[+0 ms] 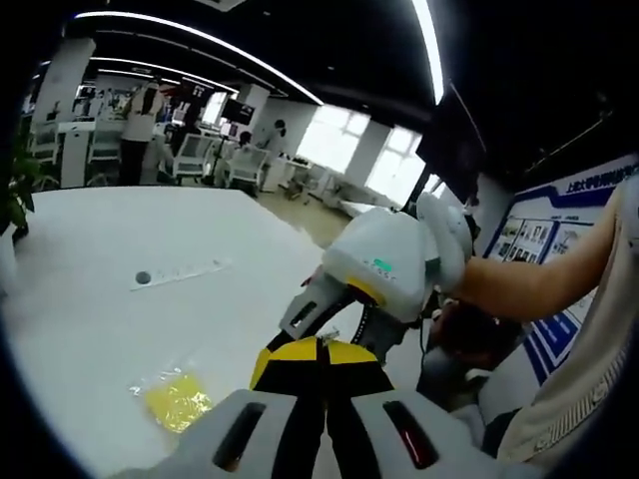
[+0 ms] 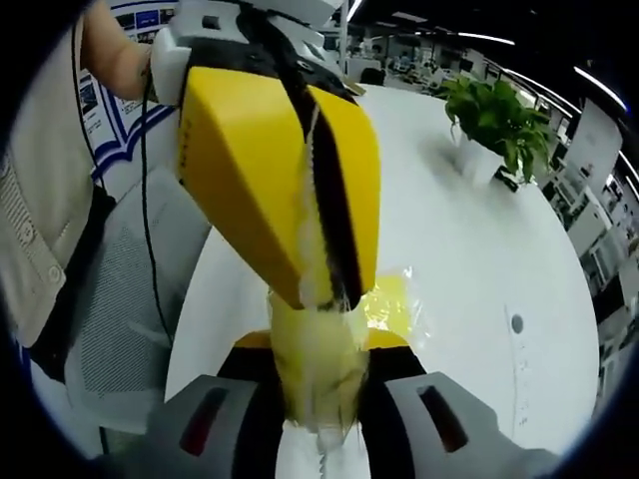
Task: Compare the silicone blocks by pressing each to a similar depth, holding the contact briefly, and releasing to observe deformation and rebound differences across the visible hardness samples.
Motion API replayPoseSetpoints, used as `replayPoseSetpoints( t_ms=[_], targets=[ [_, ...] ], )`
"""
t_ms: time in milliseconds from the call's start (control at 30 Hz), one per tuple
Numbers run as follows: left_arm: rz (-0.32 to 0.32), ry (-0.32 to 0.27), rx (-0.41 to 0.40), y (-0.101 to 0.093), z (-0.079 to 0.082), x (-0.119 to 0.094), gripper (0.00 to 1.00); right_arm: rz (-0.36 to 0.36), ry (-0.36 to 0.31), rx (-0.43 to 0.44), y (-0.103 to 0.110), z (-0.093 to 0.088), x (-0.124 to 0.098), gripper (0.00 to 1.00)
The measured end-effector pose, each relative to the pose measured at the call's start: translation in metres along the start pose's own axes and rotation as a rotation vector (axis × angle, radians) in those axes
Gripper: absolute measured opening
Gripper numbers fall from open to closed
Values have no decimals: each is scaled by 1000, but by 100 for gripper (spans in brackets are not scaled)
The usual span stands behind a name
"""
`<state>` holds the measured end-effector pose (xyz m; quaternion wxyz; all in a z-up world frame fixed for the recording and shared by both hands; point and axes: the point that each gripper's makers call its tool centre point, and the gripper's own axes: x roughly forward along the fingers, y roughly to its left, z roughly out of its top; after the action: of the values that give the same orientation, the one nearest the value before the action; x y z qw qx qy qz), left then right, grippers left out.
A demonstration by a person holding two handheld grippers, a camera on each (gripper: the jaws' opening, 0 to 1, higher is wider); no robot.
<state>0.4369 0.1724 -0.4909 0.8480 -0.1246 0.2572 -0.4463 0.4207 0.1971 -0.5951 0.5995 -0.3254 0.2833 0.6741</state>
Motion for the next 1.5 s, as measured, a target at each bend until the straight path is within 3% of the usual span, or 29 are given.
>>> replayPoseSetpoints(
  t_ms=[467,667,933,1067,1367,1500],
  targets=[
    [-2,12,-70,8,-11,2,0,-15,-16,47,0,0,-4,41],
    [20,11,-76,13,-15,7,0,-79,-53,96,-6,-4,-12,52],
    [9,37,-95,14,-22,18,0,-160,-138,180,1,-15,-38,53],
    [13,39,-88,15,-23,24,0,-247,-131,208,4,-36,-57,54],
    [-11,63,-114,14,-31,49,0,-450,-216,317,19,-75,-96,57],
    [-24,68,-122,13,-34,64,0,-483,-249,382,31,-88,-102,59]
  ],
)
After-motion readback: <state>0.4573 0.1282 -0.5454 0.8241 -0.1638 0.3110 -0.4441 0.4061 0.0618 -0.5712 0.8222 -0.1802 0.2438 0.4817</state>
